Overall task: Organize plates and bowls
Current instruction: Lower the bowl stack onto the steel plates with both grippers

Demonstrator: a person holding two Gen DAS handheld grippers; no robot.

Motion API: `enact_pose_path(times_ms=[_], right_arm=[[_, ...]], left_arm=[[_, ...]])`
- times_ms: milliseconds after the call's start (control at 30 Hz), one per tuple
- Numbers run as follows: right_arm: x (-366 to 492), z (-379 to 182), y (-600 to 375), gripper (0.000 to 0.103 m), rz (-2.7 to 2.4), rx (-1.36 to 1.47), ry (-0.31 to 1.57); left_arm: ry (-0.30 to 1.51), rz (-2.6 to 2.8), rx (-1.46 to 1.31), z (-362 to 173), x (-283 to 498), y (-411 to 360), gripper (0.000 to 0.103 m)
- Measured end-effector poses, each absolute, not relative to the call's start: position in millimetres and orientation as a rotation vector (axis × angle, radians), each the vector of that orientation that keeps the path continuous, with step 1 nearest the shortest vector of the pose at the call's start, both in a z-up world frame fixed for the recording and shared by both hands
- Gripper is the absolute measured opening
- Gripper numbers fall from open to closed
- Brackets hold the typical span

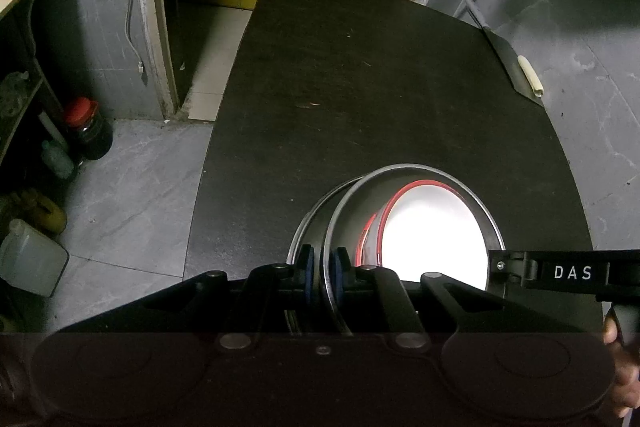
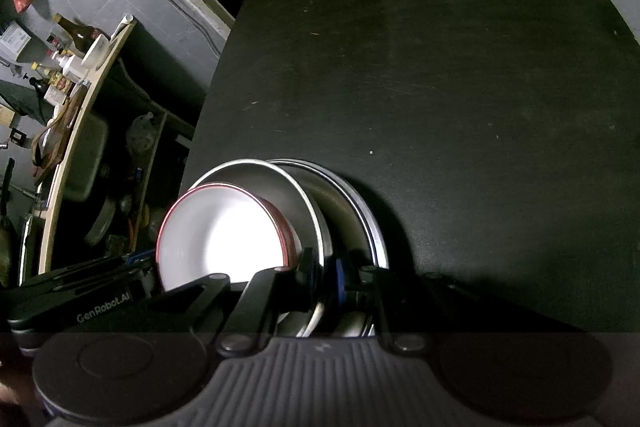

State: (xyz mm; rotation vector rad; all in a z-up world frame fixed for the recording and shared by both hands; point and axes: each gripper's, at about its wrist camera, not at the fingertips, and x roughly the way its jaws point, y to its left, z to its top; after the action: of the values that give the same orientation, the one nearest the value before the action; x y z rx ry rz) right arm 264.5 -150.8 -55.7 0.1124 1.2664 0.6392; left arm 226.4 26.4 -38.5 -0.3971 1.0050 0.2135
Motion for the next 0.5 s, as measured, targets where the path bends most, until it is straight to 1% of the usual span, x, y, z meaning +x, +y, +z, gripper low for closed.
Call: enact_pose_path(times_ms=[367,500], right_arm=[[263.2,-55.4,-151.7,0.013,0.631,0.116,1.264],[262.2,-54.5,-153.0,0.015,0.628,0.116,1.258]], left_arm=[[1.009,0.218,-0.378,-36.3,224.7,25.2,0.014],[1.01,0.219,-0.371,-35.9,224.5,24.7,0.015]])
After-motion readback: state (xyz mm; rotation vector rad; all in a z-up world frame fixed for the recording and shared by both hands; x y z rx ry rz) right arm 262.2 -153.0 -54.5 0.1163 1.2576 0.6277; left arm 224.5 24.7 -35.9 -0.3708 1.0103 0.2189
